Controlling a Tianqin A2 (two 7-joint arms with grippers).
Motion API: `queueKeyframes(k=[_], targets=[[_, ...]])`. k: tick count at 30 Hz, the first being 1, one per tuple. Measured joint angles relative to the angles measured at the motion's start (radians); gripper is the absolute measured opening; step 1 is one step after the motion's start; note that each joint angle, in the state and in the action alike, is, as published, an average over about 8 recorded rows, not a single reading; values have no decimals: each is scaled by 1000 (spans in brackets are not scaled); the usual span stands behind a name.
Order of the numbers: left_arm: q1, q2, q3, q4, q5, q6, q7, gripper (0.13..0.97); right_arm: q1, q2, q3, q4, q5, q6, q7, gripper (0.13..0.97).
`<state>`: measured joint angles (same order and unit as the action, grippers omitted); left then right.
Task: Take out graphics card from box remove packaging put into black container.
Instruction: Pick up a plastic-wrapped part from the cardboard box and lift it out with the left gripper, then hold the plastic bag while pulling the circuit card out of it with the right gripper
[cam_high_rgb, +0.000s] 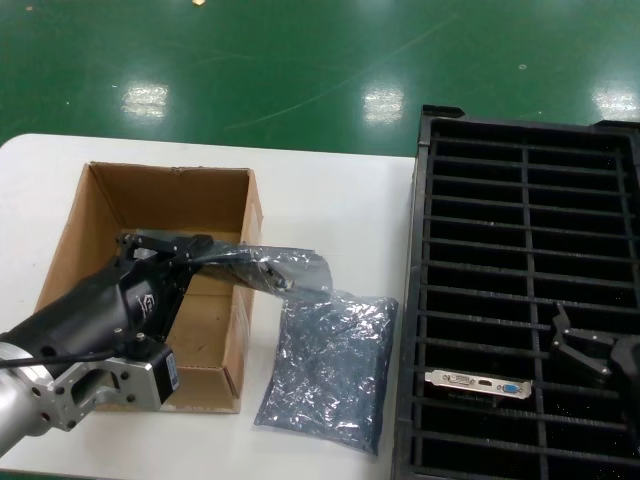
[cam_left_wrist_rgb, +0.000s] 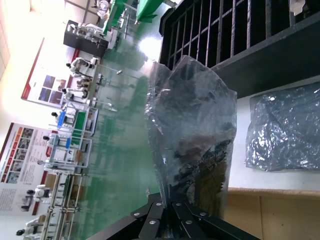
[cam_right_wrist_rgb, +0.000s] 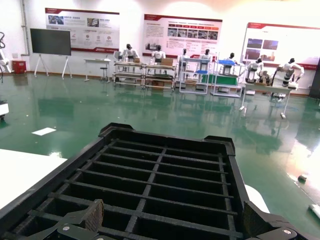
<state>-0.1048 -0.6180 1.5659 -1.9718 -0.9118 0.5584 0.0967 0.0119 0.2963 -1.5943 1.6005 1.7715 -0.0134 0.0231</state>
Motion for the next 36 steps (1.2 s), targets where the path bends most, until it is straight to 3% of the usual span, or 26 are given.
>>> queueKeyframes(k=[14, 32, 36], targets=[[11, 4, 1, -5, -5, -4, 2, 140, 39, 1, 9, -1, 25, -45, 15, 966], [11, 4, 1, -5, -5, -4, 2, 140, 161, 143, -241, 99, 88, -2, 121, 966], [11, 4, 1, -5, -5, -4, 2, 140, 157, 163, -254, 117, 92, -40, 123, 884]])
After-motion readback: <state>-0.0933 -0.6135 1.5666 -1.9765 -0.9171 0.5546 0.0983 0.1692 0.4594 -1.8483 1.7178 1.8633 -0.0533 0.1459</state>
